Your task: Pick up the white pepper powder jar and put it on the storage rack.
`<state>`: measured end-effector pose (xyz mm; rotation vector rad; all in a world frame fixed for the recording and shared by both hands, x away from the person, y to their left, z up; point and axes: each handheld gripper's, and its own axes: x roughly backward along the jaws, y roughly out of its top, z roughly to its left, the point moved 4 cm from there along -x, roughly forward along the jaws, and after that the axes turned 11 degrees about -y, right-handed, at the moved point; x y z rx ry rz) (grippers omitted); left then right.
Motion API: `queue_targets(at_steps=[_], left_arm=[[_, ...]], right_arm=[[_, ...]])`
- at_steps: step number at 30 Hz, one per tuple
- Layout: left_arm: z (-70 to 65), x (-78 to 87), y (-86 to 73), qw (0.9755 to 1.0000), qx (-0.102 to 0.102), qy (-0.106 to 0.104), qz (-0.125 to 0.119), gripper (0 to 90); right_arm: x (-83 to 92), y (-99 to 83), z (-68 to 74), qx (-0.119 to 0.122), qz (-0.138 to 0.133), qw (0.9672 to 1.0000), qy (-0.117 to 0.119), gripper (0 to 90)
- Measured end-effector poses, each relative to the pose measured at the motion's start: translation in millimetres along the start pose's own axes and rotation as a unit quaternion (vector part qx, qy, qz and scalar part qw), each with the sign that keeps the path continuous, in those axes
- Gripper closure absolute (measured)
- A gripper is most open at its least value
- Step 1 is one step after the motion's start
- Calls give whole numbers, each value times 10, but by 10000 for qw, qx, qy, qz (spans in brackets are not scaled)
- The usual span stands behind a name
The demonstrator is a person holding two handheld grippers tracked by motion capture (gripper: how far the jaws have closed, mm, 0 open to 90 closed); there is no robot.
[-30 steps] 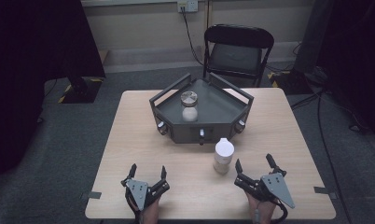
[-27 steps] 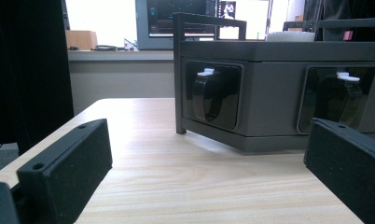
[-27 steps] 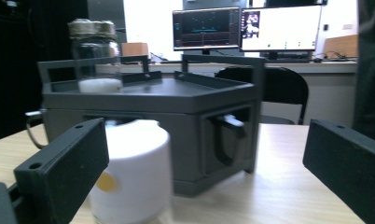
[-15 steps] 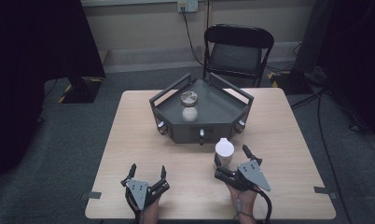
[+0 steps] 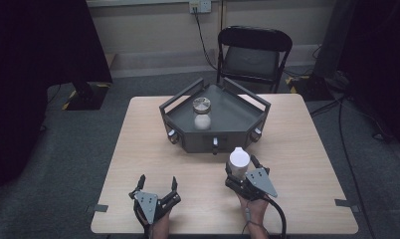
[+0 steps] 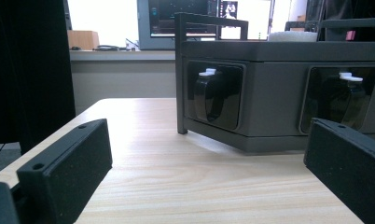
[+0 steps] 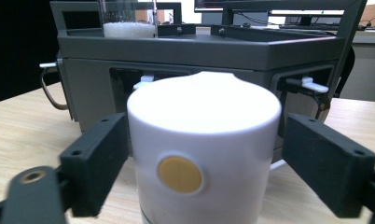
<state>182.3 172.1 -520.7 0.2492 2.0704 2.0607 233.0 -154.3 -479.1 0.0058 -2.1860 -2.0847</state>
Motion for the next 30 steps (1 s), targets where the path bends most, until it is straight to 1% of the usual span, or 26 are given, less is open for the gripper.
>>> queue_targets(at_steps=[4, 8, 12, 22, 25, 30], left_arm=[[0, 0, 0, 10000, 0, -1, -1, 2], [0, 0, 0, 10000, 0, -1, -1, 1], [0, 0, 0, 10000, -1, 0, 0, 2], [0, 0, 0, 10000, -1, 0, 0, 2], [-15, -3, 0, 10000, 0, 54, 1, 2], [-15, -3, 0, 10000, -1, 55, 0, 2]], right_arm=[[-10, -22, -8, -32, -10, 10000, 52, 211], [-9, -27, -3, -34, -37, 10000, 19, 249], [-16, -12, -29, -22, 6, 9999, 119, 297], [-15, 9, -22, 24, 33, 9999, 114, 302], [-23, 29, -27, 60, 65, 9999, 138, 303], [-25, 52, -44, 78, 56, 9998, 155, 303]])
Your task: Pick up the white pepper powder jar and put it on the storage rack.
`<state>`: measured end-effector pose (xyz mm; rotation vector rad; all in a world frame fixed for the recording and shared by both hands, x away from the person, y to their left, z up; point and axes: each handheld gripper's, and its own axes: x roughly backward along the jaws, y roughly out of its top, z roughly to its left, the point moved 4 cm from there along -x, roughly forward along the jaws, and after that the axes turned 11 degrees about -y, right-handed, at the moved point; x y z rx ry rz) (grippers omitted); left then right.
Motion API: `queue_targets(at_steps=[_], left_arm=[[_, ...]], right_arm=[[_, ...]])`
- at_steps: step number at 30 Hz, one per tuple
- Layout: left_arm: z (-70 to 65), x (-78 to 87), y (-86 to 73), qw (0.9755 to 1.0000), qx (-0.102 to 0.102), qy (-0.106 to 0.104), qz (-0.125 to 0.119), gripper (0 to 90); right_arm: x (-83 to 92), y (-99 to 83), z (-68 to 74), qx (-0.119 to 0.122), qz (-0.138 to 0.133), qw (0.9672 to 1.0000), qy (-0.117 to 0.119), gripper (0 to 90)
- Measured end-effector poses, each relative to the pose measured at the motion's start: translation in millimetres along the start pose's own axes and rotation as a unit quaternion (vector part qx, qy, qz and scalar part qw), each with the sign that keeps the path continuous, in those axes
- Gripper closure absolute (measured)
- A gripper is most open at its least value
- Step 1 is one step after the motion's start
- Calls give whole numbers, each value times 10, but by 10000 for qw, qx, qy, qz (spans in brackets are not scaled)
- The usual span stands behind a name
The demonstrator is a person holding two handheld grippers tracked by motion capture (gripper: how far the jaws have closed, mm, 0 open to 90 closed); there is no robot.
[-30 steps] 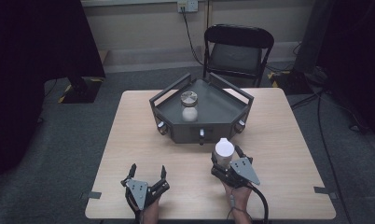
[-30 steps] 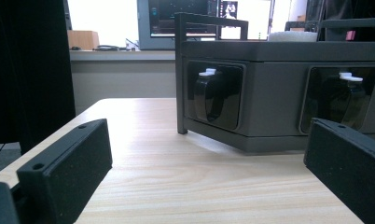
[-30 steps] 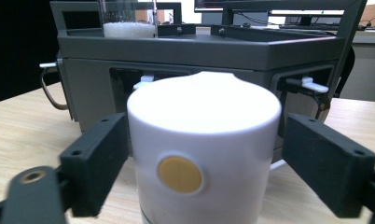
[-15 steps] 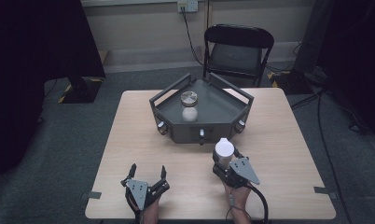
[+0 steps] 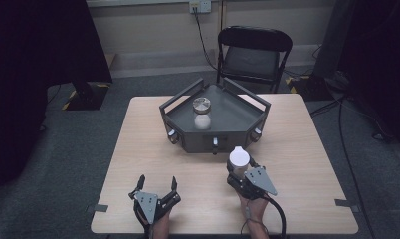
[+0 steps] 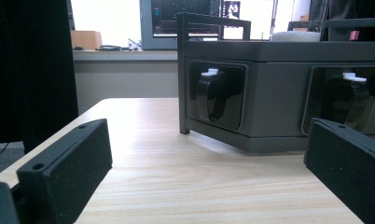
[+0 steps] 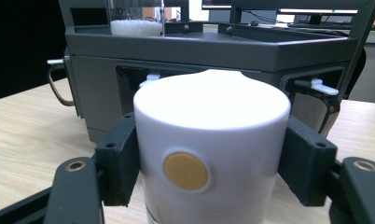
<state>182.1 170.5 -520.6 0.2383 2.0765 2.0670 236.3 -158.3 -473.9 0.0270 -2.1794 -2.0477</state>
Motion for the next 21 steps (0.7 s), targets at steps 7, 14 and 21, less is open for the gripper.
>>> queue_targets(at_steps=[7, 14, 21], left_arm=[[0, 0, 0, 10000, 1, 0, 0, 1], [0, 0, 0, 10000, -2, 0, 2, 1], [0, 0, 0, 10000, -1, -1, 2, 1]], right_arm=[[29, 51, -50, -30, -54, 9999, 137, 303], [52, 137, -115, 7, -34, 9997, 235, 304], [69, 237, -158, -21, -69, 9994, 329, 304]])
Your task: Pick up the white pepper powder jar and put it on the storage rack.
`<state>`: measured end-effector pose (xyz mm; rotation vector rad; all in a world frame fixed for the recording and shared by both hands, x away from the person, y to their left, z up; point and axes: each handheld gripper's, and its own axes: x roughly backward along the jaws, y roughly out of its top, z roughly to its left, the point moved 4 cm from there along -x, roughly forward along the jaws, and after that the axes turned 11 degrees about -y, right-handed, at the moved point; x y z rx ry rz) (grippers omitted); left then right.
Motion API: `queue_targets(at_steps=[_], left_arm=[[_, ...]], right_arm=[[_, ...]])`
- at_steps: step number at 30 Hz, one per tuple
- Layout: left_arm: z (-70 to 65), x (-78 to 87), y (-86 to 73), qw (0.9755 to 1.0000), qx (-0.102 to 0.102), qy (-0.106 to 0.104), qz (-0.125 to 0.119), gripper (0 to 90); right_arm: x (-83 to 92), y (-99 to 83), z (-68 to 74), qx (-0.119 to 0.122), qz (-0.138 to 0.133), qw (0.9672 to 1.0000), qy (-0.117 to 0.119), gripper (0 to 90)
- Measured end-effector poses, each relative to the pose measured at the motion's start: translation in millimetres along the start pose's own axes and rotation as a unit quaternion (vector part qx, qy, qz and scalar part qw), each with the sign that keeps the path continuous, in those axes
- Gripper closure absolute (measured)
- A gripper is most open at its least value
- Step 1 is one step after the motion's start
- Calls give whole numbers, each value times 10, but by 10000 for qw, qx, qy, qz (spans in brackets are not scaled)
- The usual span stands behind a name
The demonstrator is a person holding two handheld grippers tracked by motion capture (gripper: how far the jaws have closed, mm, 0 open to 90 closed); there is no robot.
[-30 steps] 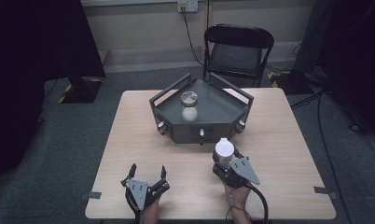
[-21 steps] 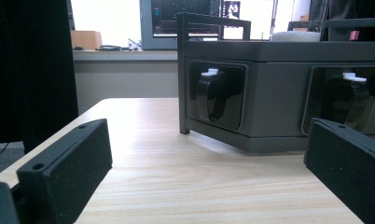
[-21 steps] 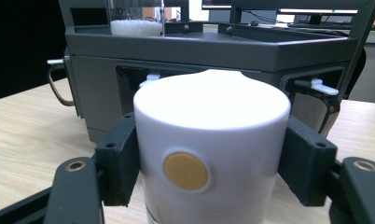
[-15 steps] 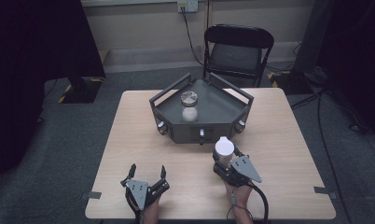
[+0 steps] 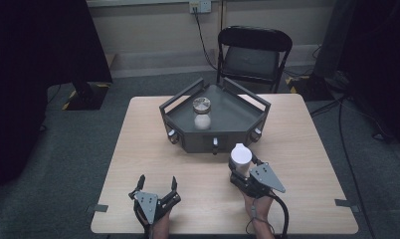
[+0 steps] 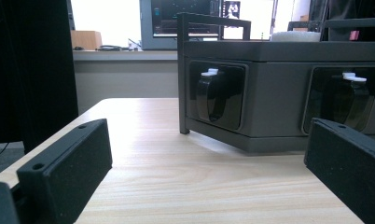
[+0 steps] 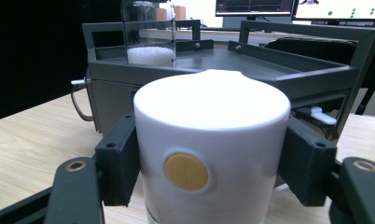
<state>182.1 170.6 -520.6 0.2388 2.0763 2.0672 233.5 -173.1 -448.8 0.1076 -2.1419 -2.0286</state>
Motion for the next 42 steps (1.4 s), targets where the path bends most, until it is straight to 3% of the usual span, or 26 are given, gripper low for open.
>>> queue_targets(at_steps=[26, 33, 42], left_arm=[[0, 0, 0, 10000, -1, 1, 1, 1], [0, 0, 0, 10000, 0, 1, -1, 0], [1, 1, 0, 10000, 1, -4, 0, 0]], right_arm=[[-61, 446, -72, 216, -177, 9992, 284, 304], [-150, 596, -145, 44, -145, 9991, 391, 304], [-257, 796, -188, 67, -224, 9990, 373, 304]])
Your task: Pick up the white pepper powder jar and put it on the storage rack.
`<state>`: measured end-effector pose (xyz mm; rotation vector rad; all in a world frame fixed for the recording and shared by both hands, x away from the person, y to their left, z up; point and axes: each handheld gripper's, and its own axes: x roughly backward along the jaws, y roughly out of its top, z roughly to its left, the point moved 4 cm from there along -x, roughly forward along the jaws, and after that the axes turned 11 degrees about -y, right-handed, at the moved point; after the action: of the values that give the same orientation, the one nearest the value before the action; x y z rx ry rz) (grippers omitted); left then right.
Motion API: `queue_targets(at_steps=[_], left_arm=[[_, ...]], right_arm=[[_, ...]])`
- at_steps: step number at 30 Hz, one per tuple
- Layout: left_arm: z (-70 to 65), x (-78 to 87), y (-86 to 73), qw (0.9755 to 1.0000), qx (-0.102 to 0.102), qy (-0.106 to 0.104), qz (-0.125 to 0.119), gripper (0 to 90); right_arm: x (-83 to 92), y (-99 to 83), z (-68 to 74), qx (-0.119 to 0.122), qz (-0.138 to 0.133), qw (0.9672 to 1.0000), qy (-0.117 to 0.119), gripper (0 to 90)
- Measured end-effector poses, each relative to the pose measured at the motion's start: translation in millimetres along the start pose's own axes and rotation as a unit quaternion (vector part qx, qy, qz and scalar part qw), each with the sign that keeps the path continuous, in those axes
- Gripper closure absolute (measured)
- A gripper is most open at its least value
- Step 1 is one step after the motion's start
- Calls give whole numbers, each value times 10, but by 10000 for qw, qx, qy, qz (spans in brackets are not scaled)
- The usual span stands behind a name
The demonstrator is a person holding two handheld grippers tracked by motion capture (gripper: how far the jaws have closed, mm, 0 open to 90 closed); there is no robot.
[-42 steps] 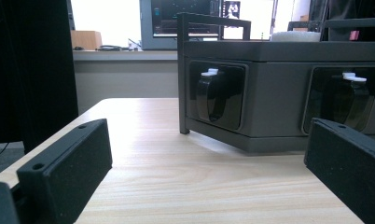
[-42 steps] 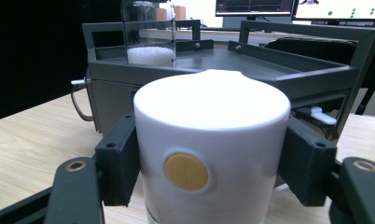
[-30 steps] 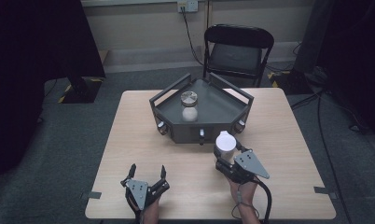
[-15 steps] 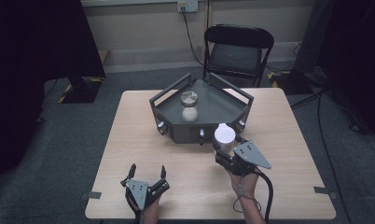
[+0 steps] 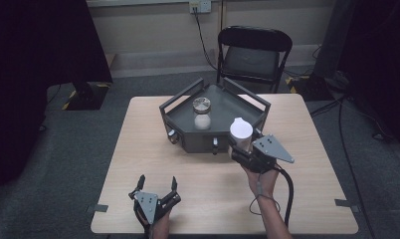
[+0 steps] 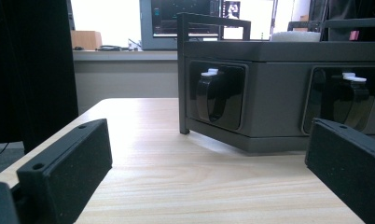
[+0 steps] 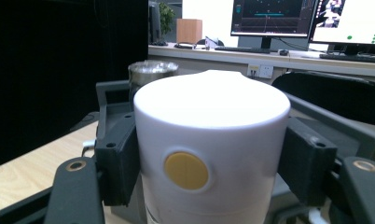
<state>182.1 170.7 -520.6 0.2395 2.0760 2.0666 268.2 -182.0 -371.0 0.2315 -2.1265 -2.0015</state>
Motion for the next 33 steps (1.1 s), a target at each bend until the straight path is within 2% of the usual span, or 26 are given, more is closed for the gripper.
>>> queue_targets(at_steps=[14, 18, 23, 26, 31, 33], left_arm=[[-3, 0, -1, 10000, 0, 10, -2, 0], [-3, 0, 0, 10000, 0, 9, 0, 0], [-3, 0, 0, 10000, 1, 10, 0, 0], [1, 0, 0, 10000, 1, -7, 1, 0], [3, 0, 0, 10000, 0, -14, 2, 0], [2, 0, 0, 10000, 0, -8, 1, 0]], right_arm=[[-300, 259, -35, 14, -33, 10000, -63, 305], [-374, 334, -3, 56, -11, 9998, -194, 305], [-472, 394, 5, -72, -47, 9996, -283, 304], [-536, 413, 56, -26, -82, 9991, -418, 305], [-645, 423, 120, -55, -171, 9986, -505, 304], [-697, 440, 125, -98, -160, 9988, -454, 304]])
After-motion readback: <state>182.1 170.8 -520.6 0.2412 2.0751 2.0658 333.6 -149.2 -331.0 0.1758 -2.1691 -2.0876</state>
